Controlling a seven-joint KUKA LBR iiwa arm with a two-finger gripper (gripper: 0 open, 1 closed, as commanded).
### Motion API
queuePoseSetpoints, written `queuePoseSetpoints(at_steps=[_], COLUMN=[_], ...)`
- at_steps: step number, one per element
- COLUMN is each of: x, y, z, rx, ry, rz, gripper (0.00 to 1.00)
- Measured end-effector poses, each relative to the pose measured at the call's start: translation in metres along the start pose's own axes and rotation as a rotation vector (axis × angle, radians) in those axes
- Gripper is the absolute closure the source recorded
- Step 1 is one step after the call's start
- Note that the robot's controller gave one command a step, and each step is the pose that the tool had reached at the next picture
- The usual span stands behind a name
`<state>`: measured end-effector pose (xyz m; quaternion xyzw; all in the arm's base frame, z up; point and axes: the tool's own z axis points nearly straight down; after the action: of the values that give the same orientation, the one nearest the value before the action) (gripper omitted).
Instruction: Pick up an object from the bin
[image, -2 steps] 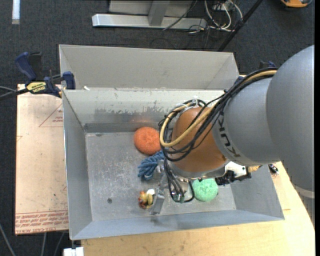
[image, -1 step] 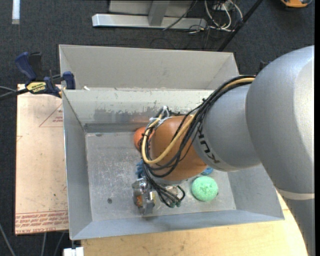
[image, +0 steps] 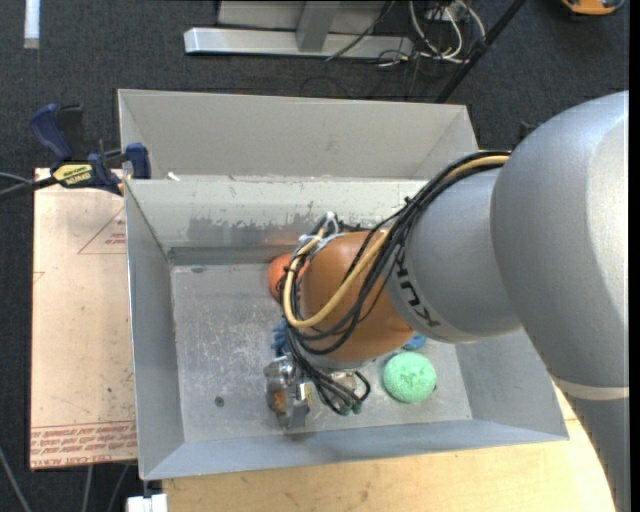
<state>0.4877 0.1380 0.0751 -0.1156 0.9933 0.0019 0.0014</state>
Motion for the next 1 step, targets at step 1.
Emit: queuePoseSetpoints(at_steps=[1], x=[-0.0054], y=[-0.0072], z=[-0.1286], rx=[-0.001], ry=[-0.002], rz=[-0.053], gripper=[1.0])
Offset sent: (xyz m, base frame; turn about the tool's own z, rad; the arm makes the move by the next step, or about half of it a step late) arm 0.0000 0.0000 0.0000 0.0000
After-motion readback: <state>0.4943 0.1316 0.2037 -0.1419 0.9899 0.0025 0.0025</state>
